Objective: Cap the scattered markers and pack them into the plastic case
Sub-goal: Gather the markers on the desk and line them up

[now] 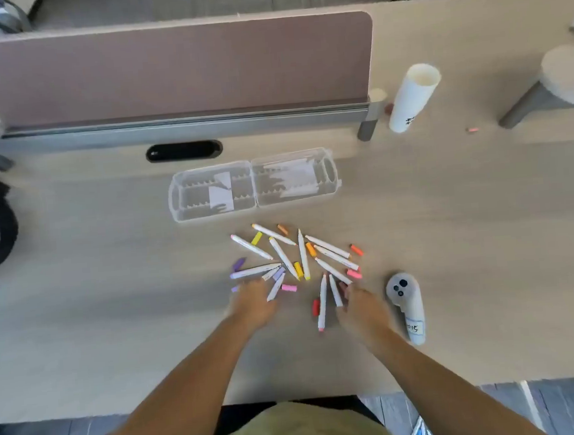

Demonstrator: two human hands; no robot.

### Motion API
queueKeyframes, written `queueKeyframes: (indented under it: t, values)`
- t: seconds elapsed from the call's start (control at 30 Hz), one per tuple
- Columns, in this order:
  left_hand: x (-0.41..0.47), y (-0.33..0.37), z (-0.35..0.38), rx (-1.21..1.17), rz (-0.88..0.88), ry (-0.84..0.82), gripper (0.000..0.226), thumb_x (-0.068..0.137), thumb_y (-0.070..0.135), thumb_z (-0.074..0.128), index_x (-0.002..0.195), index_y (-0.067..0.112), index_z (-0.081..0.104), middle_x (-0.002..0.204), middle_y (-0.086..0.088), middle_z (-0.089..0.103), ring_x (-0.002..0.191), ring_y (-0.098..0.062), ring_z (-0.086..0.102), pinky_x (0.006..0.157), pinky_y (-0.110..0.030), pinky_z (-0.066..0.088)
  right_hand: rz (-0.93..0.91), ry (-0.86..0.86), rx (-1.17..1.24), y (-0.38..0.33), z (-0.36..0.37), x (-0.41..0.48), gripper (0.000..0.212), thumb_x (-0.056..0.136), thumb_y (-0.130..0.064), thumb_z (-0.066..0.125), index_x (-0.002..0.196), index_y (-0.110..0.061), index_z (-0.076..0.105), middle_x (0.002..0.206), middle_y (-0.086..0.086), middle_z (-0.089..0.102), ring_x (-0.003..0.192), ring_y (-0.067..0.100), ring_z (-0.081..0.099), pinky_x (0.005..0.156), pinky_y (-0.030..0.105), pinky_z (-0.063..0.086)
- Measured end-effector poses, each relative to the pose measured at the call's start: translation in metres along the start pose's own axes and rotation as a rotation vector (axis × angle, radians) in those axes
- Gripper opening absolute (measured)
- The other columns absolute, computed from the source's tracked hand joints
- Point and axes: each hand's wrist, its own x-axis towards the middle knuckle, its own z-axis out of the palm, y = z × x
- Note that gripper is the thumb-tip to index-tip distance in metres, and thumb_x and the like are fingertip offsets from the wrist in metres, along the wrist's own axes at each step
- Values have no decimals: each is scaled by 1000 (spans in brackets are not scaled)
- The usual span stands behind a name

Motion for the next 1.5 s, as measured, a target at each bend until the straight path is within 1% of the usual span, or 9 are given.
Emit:
queueKeyframes:
  t: [0.1,0.23,0.37,0.5,0.73,0.9,1.1,1.33,1.5]
  values:
    - [4,6,8,30,-56,-13,33,84,12,60,118,16,63,104,-9,65,102,-30,63,70,-30,46,23,-4,-97,0,4,8,38,96,-25,49,131,-12,45,117,3,62,105,23,62,68,27,37]
    - [9,4,17,95,-51,-5,34,89,7,55,122,15,61,107,-7,67,99,-26,65,67,-27,44,85,-31,-26,1,14,14,41,92,-24,53,130,-10,43,114,9,61,101,28,61,71,30,39]
    - [10,-8,19,92,-31,-11,30,90,1,52,117,11,59,111,-7,66,104,-25,63,71,-25,42,142,-24,97,7,19,6,33,86,-22,56,117,-12,52,94,1,57,84,21,59,68,32,50]
    - [7,-18,10,10,-36,-101,28,86,9,59,113,16,57,110,-7,64,102,-28,62,70,-29,44,125,-25,387,5,28,-4,44,93,-17,44,137,-16,47,87,7,59,70,20,59,55,30,48]
    - [16,-20,-13,-64,-51,-117,26,90,19,47,114,11,54,96,-5,54,91,-28,58,70,-33,46,203,-42,440,-33,45,3,41,93,-31,60,129,-17,49,100,1,61,80,16,66,66,26,59]
    - [23,-17,-22,138,-18,-67,37,90,21,54,126,13,51,121,-7,54,108,-31,59,80,-38,49,176,19,298,-42,49,12,41,90,-24,68,128,-16,53,106,0,62,91,17,66,76,25,58]
    - [28,-17,-18,370,42,-44,35,94,14,50,129,13,51,124,-7,54,115,-26,54,83,-36,50,210,-34,233,-29,46,14,46,92,-22,65,134,-13,48,110,3,62,94,18,66,81,28,58]
    - [38,-22,-17,311,-34,-76,28,93,17,56,121,12,61,117,-6,60,107,-28,61,82,-35,50,107,-89,223,-5,36,13,50,98,-32,58,139,-12,39,118,6,62,88,13,55,72,21,43]
    - [42,-26,-32,155,-13,-110,27,82,31,64,103,14,64,99,-6,63,92,-29,63,72,-33,51,74,-51,397,3,26,13,30,99,-19,52,126,-13,41,90,5,60,69,14,58,53,20,42]
